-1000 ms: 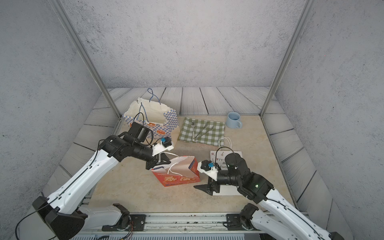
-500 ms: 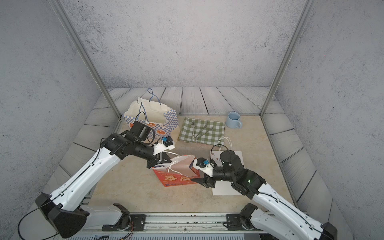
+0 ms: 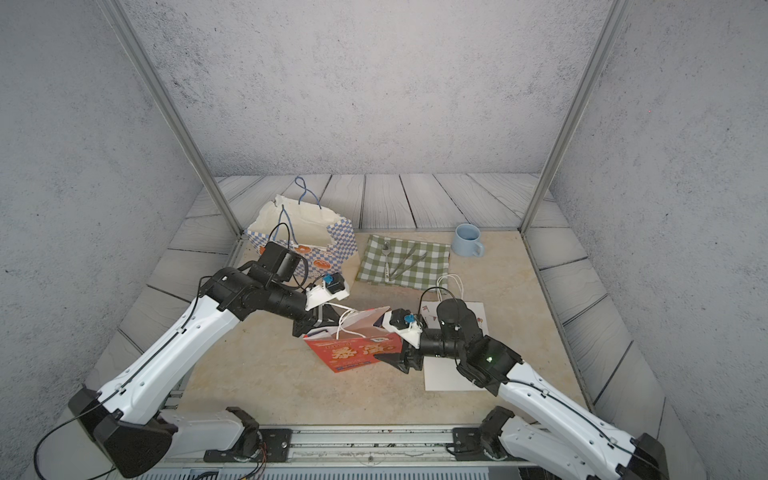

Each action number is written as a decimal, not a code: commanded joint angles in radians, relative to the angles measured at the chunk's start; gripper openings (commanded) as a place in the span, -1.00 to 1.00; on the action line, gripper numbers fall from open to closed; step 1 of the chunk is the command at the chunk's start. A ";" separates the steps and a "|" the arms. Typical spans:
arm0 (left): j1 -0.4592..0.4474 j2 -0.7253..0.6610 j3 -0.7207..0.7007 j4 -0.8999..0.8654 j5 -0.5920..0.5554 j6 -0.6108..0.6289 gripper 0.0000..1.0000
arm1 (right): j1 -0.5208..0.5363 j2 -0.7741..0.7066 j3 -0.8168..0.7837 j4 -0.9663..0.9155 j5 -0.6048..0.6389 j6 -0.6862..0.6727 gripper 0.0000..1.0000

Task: Put away the paper bag
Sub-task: Press the paper bag.

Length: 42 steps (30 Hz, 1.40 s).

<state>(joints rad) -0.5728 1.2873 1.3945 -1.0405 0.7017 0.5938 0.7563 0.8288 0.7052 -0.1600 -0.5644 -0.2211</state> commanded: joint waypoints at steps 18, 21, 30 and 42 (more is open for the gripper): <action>-0.012 -0.055 -0.016 -0.013 0.066 0.050 -1.00 | 0.000 -0.104 0.050 -0.189 0.164 -0.052 0.98; -0.020 -0.053 -0.016 -0.026 0.072 0.071 -1.00 | 0.000 -0.018 0.137 -0.280 0.072 -0.143 0.97; -0.053 -0.045 -0.009 -0.030 0.082 0.112 -1.00 | 0.003 0.026 0.186 -0.285 -0.061 -0.189 0.98; -0.060 -0.022 0.001 -0.034 0.051 0.114 -1.00 | 0.002 0.043 0.177 -0.331 -0.105 -0.195 0.66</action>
<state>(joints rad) -0.6250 1.2579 1.3869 -1.0683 0.7517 0.7078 0.7563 0.8642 0.8761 -0.4694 -0.6388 -0.4202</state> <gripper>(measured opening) 0.049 0.844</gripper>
